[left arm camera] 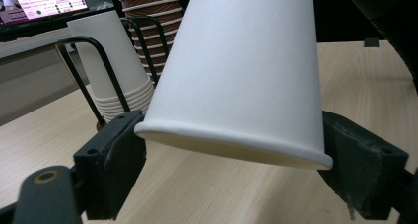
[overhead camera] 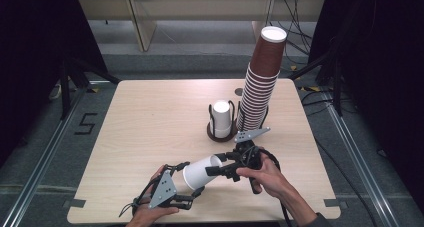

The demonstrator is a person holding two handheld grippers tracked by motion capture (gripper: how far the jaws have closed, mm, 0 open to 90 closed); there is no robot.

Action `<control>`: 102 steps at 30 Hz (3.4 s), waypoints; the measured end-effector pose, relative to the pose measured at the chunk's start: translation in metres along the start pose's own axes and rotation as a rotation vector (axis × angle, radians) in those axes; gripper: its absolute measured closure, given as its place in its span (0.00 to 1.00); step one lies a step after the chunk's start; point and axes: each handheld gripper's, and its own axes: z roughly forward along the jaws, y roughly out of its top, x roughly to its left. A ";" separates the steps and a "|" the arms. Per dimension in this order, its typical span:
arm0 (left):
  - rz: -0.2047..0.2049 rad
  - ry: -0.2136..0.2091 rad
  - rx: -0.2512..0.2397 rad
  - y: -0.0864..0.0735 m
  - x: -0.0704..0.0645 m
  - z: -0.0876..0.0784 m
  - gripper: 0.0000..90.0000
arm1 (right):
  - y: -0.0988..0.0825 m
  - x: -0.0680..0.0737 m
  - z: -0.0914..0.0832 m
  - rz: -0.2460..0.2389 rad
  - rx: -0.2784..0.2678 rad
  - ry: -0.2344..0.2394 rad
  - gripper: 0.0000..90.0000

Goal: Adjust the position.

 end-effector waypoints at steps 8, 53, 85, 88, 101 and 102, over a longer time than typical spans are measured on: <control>0.030 -0.024 0.031 0.002 0.004 -0.003 0.26 | -0.001 0.000 0.000 0.011 0.020 -0.006 0.37; 0.240 -0.164 0.318 0.017 -0.010 0.000 0.30 | -0.012 0.049 0.039 -0.704 0.664 -0.331 0.25; -0.142 -0.171 0.007 0.020 0.008 -0.012 0.16 | -0.010 0.017 0.000 -0.641 0.396 -0.127 0.39; -0.184 -0.179 -0.004 0.020 0.007 -0.011 0.16 | -0.010 0.016 -0.001 -0.643 0.377 -0.112 0.39; -0.218 -0.200 -0.012 0.020 0.004 -0.005 0.12 | -0.012 0.018 0.006 -0.649 0.360 -0.025 0.39; -0.228 -0.203 -0.014 0.020 0.004 -0.005 0.11 | -0.013 0.018 0.007 -0.651 0.359 -0.026 0.39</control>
